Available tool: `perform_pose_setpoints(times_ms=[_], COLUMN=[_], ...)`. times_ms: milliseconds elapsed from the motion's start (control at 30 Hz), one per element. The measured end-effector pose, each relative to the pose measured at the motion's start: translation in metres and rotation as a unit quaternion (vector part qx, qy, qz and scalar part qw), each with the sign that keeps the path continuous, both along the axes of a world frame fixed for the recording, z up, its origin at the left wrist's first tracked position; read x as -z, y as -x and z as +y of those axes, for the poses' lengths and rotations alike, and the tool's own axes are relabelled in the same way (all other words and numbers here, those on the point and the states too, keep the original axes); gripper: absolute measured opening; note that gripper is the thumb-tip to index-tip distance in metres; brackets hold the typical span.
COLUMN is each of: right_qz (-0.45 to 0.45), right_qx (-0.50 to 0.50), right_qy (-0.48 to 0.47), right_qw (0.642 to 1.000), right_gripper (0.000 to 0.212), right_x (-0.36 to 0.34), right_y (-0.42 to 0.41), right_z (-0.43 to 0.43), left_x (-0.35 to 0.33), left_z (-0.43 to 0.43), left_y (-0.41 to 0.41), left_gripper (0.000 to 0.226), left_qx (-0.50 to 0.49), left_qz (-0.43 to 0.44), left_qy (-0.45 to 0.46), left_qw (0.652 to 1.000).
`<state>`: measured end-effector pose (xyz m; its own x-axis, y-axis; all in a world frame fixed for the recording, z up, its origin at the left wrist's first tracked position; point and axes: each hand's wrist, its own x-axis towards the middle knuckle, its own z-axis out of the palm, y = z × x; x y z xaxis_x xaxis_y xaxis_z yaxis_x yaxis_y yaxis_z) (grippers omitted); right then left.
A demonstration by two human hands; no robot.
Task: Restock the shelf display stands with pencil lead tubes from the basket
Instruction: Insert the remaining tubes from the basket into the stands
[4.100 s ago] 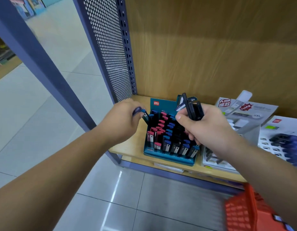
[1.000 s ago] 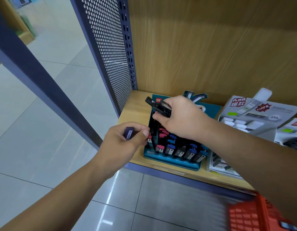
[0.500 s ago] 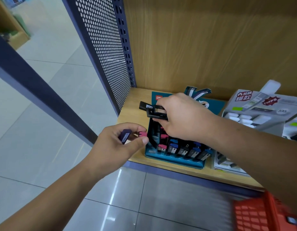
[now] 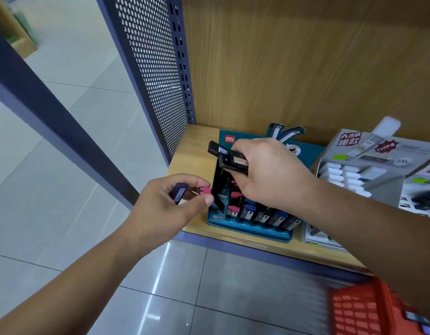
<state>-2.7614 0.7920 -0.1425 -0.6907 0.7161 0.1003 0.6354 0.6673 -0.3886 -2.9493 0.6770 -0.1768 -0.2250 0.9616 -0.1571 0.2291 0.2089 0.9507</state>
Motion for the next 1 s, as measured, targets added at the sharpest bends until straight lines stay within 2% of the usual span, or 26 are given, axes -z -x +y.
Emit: perform_pose_setpoints(times_ms=[233, 367, 467, 700, 800, 867, 933, 1000], right_qz=[-0.025, -0.044, -0.051, -0.108, -0.083, -0.03, 0.046, 0.102], right_qx=[-0.012, -0.017, -0.03, 0.041, 0.081, 0.083, 0.084, 0.07], right_qy=[-0.018, 0.001, 0.018, 0.061, 0.108, 0.17, 0.281, 0.41], right_qw=[0.999, 0.999, 0.998, 0.991, 0.987, 0.982, 0.955, 0.904], right_gripper=[0.011, 0.021, 0.017, 0.022, 0.028, 0.031, 0.025, 0.021], right_x=[0.0, -0.004, -0.004, -0.015, -0.02, -0.026, -0.034, -0.041], right_y=[0.002, 0.004, 0.002, 0.021, 0.025, 0.02, 0.01, -0.002], right_z=[-0.003, -0.002, -0.005, -0.001, 0.0, -0.003, -0.006, -0.01], left_x=[0.001, 0.0, -0.001, -0.003, -0.004, -0.007, -0.01, -0.019], left_z=[-0.001, 0.0, 0.002, 0.002, 0.002, 0.001, 0.0, 0.001], left_y=[0.0, 0.0, 0.001, -0.004, -0.004, -0.004, -0.006, -0.008], left_gripper=[0.015, 0.016, 0.018, 0.02, 0.019, 0.02, 0.019, 0.012], left_qx=[0.0, 0.003, 0.005, -0.013, -0.016, -0.023, -0.053, -0.1], left_qz=[0.005, 0.012, 0.012, 0.0, 0.005, 0.01, 0.018, -0.002], left_qy=[0.003, 0.008, 0.013, 0.003, 0.003, 0.014, 0.012, -0.012], left_qw=[1.0, 1.0, 1.0, 1.0, 1.0, 1.0, 0.998, 0.995])
